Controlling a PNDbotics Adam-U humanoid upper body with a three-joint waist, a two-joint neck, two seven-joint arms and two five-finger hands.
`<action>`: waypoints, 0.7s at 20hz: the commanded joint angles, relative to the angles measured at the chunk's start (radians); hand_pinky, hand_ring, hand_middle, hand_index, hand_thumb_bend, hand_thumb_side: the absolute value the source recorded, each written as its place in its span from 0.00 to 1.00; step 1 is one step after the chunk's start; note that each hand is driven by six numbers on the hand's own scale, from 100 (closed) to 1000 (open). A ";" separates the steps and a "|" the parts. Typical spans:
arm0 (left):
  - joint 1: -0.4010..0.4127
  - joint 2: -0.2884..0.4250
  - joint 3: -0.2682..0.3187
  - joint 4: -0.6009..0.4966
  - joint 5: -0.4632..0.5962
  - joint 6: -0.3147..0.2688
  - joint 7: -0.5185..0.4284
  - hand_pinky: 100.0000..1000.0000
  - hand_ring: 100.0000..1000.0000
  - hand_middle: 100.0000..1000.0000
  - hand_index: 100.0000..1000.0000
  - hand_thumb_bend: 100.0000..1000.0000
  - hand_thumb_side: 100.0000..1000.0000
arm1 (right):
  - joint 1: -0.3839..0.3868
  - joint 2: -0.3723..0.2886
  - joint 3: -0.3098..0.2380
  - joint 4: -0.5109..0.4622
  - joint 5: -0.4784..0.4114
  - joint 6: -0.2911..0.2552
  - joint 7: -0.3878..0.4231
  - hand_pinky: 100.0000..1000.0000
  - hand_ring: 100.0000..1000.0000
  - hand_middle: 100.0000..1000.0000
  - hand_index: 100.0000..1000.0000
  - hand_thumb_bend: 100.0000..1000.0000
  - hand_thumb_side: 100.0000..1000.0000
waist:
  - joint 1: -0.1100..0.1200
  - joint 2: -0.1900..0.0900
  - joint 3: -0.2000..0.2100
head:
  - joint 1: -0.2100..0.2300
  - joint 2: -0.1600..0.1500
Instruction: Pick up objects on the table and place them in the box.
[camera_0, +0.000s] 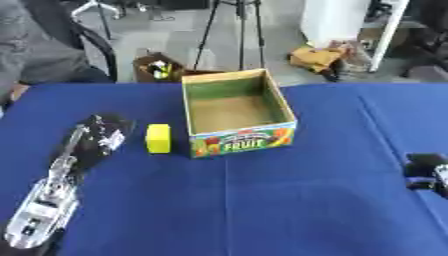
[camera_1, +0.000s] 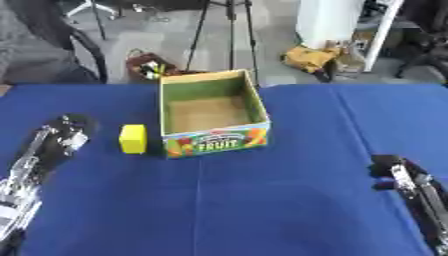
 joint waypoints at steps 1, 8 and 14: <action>-0.030 0.059 0.002 -0.014 -0.040 0.003 -0.014 0.66 0.67 0.62 0.68 0.56 0.42 | -0.011 -0.020 -0.006 -0.005 -0.003 -0.002 0.001 0.58 0.68 0.60 0.76 0.00 0.99 | 0.002 -0.014 -0.002 | 0.003 0.000; -0.090 0.161 -0.038 0.022 -0.140 0.040 -0.085 0.68 0.67 0.63 0.71 0.58 0.42 | -0.011 -0.021 -0.003 -0.005 -0.003 -0.002 0.004 0.58 0.68 0.60 0.76 0.00 0.99 | 0.004 -0.017 -0.008 | 0.005 -0.001; -0.159 0.259 -0.116 0.080 -0.251 0.067 -0.178 0.70 0.68 0.64 0.75 0.61 0.43 | -0.012 -0.023 0.000 -0.004 -0.002 -0.002 0.008 0.58 0.68 0.60 0.76 0.00 0.99 | 0.007 -0.019 -0.014 | 0.009 -0.001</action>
